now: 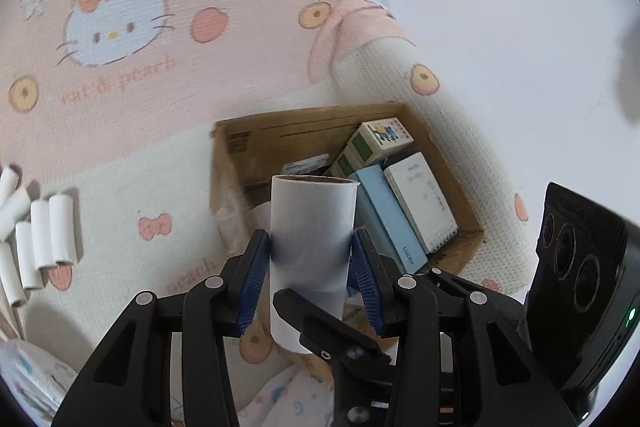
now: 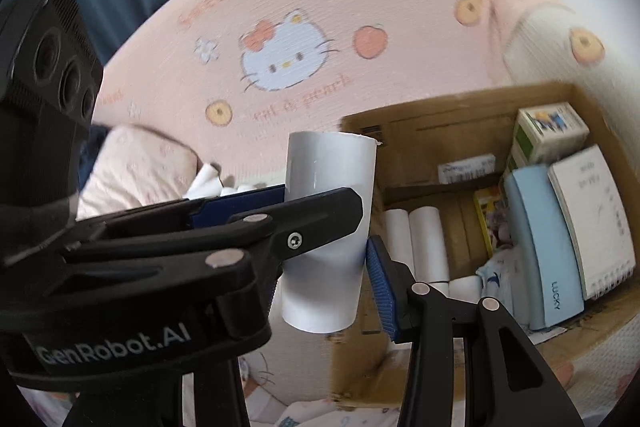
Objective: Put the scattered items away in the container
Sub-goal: 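Lift and carry the white tube with the left gripper to the cardboard box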
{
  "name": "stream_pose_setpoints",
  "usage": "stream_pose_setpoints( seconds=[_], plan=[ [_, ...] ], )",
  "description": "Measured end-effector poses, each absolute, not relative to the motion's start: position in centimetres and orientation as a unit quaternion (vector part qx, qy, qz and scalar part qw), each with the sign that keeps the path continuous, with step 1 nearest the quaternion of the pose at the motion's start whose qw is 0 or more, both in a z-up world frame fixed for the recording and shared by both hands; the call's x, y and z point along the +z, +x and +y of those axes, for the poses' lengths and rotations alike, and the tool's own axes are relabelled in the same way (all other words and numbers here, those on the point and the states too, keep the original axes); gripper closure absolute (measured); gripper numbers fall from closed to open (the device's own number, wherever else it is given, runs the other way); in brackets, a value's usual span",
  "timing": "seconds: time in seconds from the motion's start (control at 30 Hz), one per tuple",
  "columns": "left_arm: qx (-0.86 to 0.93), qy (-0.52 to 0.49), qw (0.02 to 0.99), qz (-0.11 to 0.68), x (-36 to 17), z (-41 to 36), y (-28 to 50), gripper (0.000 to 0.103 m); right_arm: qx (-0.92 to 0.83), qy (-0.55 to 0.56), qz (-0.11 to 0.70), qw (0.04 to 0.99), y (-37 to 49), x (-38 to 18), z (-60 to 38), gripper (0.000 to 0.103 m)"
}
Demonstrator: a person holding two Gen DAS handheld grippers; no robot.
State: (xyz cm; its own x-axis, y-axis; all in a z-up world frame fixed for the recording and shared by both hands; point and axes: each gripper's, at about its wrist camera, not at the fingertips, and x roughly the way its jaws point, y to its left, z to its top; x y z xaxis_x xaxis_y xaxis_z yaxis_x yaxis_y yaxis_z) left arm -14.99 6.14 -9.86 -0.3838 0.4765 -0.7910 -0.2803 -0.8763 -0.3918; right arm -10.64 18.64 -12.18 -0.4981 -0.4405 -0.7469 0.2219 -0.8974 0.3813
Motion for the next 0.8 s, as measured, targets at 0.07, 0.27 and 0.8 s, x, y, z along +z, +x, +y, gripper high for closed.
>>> stream_pose_setpoints(
  seconds=[0.07, 0.27, 0.8],
  plan=[
    [0.825, -0.509, 0.233, -0.079, -9.8, 7.8, -15.4, 0.057, -0.854, 0.464, -0.136, 0.19, -11.1, -12.3, 20.1, 0.062],
    [0.822, -0.514, 0.246, -0.021, -10.0, 12.2, -16.5, 0.057, -0.847, 0.472, -0.165, 0.181, -12.4, -13.1, 23.6, 0.062],
    [0.734, -0.636, 0.229, -0.072, -18.5, 15.1, -21.9, 0.058, -0.796, 0.566, -0.164, 0.14, -16.0, -19.5, 27.6, 0.062]
  ],
)
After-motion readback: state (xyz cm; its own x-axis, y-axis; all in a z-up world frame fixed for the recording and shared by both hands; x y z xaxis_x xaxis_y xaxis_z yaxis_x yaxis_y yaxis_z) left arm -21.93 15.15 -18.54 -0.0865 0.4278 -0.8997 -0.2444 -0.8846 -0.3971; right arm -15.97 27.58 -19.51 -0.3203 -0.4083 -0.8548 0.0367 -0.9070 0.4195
